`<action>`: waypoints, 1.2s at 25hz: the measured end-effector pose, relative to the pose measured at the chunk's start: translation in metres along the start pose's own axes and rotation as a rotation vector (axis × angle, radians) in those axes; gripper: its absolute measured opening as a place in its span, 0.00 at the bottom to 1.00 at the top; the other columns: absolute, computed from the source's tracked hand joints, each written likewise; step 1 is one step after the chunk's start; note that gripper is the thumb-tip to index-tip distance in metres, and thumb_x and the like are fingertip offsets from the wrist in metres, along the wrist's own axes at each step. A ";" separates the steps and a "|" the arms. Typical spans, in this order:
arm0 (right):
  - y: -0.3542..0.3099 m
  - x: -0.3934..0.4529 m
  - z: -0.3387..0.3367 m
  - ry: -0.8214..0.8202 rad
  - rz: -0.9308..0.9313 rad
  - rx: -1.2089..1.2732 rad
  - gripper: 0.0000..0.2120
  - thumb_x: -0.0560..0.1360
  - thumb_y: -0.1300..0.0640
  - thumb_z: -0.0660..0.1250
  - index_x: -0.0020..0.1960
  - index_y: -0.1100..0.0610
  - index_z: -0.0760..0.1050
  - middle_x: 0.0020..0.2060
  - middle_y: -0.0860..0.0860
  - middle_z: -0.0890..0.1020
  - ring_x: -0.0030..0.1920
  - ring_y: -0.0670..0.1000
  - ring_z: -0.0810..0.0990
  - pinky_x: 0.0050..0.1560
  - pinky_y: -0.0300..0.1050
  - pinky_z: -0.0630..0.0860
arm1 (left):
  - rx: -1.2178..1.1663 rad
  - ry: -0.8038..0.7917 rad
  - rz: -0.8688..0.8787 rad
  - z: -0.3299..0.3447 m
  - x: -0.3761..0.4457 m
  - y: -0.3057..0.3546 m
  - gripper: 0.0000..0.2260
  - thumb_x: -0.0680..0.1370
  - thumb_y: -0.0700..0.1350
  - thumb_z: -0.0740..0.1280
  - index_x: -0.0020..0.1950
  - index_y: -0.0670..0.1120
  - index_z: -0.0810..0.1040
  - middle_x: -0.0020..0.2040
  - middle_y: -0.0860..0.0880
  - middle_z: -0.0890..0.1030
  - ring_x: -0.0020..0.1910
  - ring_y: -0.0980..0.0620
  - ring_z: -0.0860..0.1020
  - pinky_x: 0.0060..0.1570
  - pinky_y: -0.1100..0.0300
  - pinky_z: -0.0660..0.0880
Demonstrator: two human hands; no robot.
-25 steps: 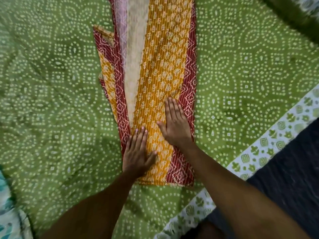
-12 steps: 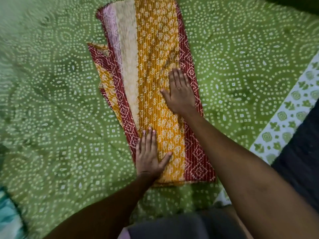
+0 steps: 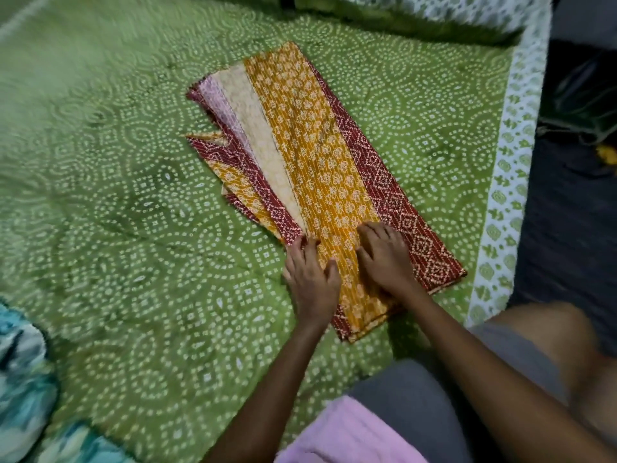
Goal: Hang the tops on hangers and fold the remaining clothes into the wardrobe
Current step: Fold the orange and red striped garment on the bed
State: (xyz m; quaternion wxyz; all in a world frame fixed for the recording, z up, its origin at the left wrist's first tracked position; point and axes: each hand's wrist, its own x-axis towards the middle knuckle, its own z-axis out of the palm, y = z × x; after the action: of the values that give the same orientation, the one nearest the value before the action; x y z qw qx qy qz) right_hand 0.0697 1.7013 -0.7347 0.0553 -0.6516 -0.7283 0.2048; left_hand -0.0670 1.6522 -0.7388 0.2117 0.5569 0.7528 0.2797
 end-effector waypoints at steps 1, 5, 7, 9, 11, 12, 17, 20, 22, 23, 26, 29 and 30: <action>-0.012 -0.005 -0.002 0.021 0.054 0.070 0.21 0.80 0.51 0.57 0.72 0.52 0.63 0.70 0.51 0.66 0.70 0.53 0.61 0.70 0.50 0.57 | 0.060 -0.050 -0.001 -0.010 0.011 -0.010 0.22 0.78 0.50 0.60 0.72 0.49 0.64 0.75 0.48 0.57 0.74 0.48 0.51 0.71 0.44 0.45; -0.075 -0.006 0.008 -0.039 0.033 0.415 0.23 0.78 0.62 0.60 0.71 0.46 0.65 0.58 0.47 0.70 0.55 0.47 0.69 0.45 0.36 0.71 | 0.276 -0.246 0.234 -0.049 0.063 -0.039 0.22 0.80 0.52 0.55 0.74 0.55 0.59 0.78 0.52 0.50 0.76 0.47 0.47 0.69 0.41 0.38; -0.094 0.002 0.016 -0.049 -0.036 0.363 0.23 0.78 0.61 0.60 0.71 0.47 0.65 0.59 0.51 0.69 0.55 0.50 0.71 0.47 0.38 0.71 | 0.475 -0.326 0.386 -0.062 0.088 -0.041 0.20 0.80 0.53 0.53 0.72 0.54 0.64 0.78 0.51 0.47 0.76 0.47 0.43 0.69 0.40 0.37; -0.103 0.006 0.021 -0.043 -0.032 0.251 0.19 0.77 0.58 0.61 0.68 0.51 0.67 0.59 0.55 0.68 0.55 0.52 0.71 0.51 0.42 0.73 | 0.640 -0.413 0.484 -0.074 0.106 -0.039 0.19 0.79 0.54 0.54 0.69 0.51 0.68 0.77 0.49 0.51 0.76 0.46 0.43 0.69 0.38 0.37; -0.105 0.007 0.022 -0.036 -0.010 0.171 0.17 0.77 0.56 0.62 0.65 0.55 0.67 0.59 0.56 0.68 0.55 0.53 0.71 0.53 0.46 0.74 | 0.692 -0.449 0.550 -0.083 0.118 -0.037 0.17 0.79 0.52 0.57 0.65 0.48 0.71 0.73 0.48 0.62 0.76 0.47 0.50 0.69 0.36 0.37; -0.104 0.009 0.020 -0.035 0.001 0.158 0.17 0.76 0.55 0.62 0.63 0.56 0.67 0.58 0.56 0.69 0.54 0.53 0.72 0.52 0.48 0.75 | 0.696 -0.448 0.589 -0.087 0.122 -0.036 0.15 0.78 0.51 0.58 0.62 0.48 0.73 0.67 0.48 0.69 0.74 0.47 0.55 0.69 0.36 0.37; -0.094 0.015 0.008 0.075 -0.011 0.320 0.06 0.76 0.57 0.65 0.44 0.60 0.73 0.42 0.52 0.74 0.41 0.51 0.74 0.40 0.45 0.73 | 0.679 -0.445 0.683 -0.097 0.158 -0.030 0.09 0.77 0.48 0.61 0.53 0.46 0.75 0.48 0.53 0.74 0.61 0.51 0.68 0.70 0.42 0.38; -0.088 0.014 0.007 0.133 -0.021 0.370 0.07 0.76 0.59 0.65 0.41 0.60 0.73 0.39 0.50 0.74 0.39 0.48 0.73 0.38 0.38 0.72 | 0.670 -0.269 0.635 -0.100 0.201 -0.032 0.10 0.76 0.47 0.62 0.53 0.44 0.77 0.53 0.49 0.75 0.62 0.48 0.69 0.71 0.41 0.42; -0.087 0.013 0.010 0.130 -0.034 0.346 0.06 0.77 0.58 0.64 0.43 0.59 0.73 0.40 0.49 0.73 0.40 0.47 0.71 0.37 0.32 0.67 | 0.674 -0.074 0.492 -0.101 0.231 -0.040 0.12 0.75 0.45 0.63 0.55 0.43 0.78 0.61 0.43 0.72 0.65 0.44 0.66 0.69 0.41 0.50; -0.088 0.013 0.014 0.127 -0.037 0.334 0.06 0.77 0.57 0.64 0.44 0.59 0.73 0.41 0.49 0.73 0.41 0.47 0.71 0.36 0.31 0.65 | 0.637 0.008 0.394 -0.100 0.245 -0.047 0.12 0.75 0.44 0.63 0.56 0.42 0.79 0.63 0.40 0.70 0.65 0.41 0.66 0.67 0.42 0.56; -0.093 0.018 0.027 0.191 -0.023 0.341 0.10 0.77 0.54 0.65 0.47 0.61 0.76 0.48 0.51 0.74 0.42 0.46 0.71 0.36 0.28 0.65 | 0.371 0.003 0.077 -0.101 0.278 -0.061 0.14 0.77 0.45 0.60 0.54 0.38 0.79 0.59 0.36 0.71 0.62 0.37 0.67 0.60 0.47 0.65; -0.100 0.032 0.031 0.216 0.003 0.398 0.11 0.77 0.54 0.64 0.48 0.63 0.77 0.52 0.50 0.72 0.42 0.46 0.73 0.40 0.36 0.74 | 0.324 0.068 0.039 -0.095 0.292 -0.049 0.16 0.78 0.48 0.59 0.52 0.38 0.80 0.59 0.37 0.71 0.60 0.39 0.68 0.59 0.47 0.66; -0.102 0.036 0.031 0.211 0.029 0.414 0.10 0.78 0.55 0.63 0.49 0.63 0.77 0.51 0.50 0.73 0.42 0.46 0.73 0.42 0.37 0.75 | 0.292 0.062 0.095 -0.091 0.294 -0.037 0.14 0.78 0.47 0.60 0.51 0.38 0.80 0.56 0.38 0.73 0.56 0.41 0.71 0.57 0.48 0.69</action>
State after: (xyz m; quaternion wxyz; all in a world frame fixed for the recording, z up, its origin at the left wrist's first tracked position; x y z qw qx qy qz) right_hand -0.0412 1.7225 -0.7316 0.2607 -0.6547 -0.6515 0.2810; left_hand -0.2363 1.9089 -0.6972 0.0919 0.6079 0.7645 0.1940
